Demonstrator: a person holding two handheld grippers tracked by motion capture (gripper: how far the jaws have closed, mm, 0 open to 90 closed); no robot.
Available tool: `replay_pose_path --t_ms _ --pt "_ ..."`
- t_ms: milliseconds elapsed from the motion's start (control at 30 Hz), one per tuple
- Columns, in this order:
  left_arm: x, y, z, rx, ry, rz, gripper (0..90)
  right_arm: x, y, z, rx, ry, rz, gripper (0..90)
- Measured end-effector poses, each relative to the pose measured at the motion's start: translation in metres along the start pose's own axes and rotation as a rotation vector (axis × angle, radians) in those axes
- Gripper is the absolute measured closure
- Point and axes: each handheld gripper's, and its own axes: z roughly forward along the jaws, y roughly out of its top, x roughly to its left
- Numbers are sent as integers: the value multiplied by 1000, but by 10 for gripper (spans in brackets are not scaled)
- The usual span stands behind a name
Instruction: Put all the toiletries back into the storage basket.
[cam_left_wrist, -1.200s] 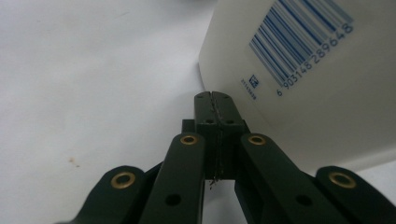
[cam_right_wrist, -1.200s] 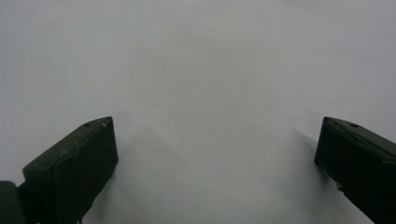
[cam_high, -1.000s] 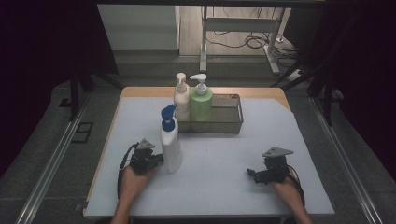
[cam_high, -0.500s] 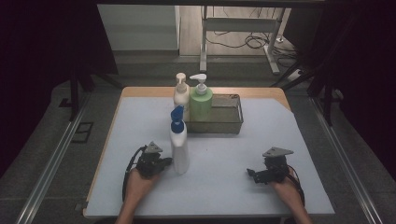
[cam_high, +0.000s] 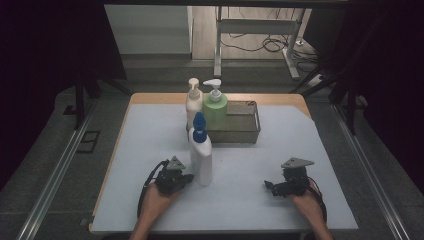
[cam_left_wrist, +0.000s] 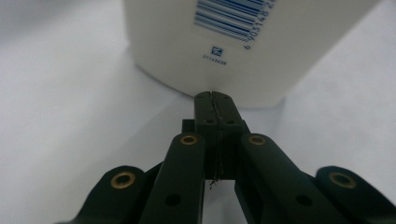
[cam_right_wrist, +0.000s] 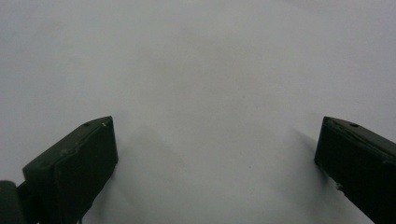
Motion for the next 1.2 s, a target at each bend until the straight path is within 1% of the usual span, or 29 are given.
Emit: replay_pose_path --t_ms 67,167,267,333,467,533,633,700,767,833,867,900,1000,1033,1133,1200 --pt "-4 2 3 2 -14 13 894 0 0 0 0 0 0 0" --pt "-9 5 6 2 -20 27 894 0 0 0 0 0 0 0" --pt "-11 7 10 -4 -28 29 893 0 0 0 0 1 0 0" --pt "-12 8 11 -3 -28 39 894 0 0 0 0 0 3 0" --pt "-12 8 10 -2 -28 35 890 0 0 0 2 -1 1 0" --pt "-13 8 10 1 -22 39 860 0 0 0 2 0 1 0" --pt "-14 7 7 -3 -11 38 799 0 1 0 3 1 1 0" --pt "-14 6 6 -11 -4 36 735 0 1 -1 3 -1 7 0" --pt "-15 4 4 -10 2 32 701 1 1 -1 5 -7 3 0" --pt "-16 2 3 -10 11 28 629 2 2 -3 -2 -18 -6 0" --pt "-16 2 2 -10 17 33 603 2 3 -4 -5 -17 -7 0" --pt "-17 1 1 -5 19 28 567 2 3 -5 -13 -14 -7 0" --pt "-17 -3 -2 -2 37 32 444 3 5 -8 -21 -3 -9 0" --pt "-16 -4 -2 -3 40 20 392 4 6 -9 -28 3 -9 0" --pt "-14 -10 -5 -15 37 -14 314 8 9 -12 -39 12 -27 0" --pt "-13 -14 -8 -19 53 -25 262 11 12 -14 -53 19 -43 0"
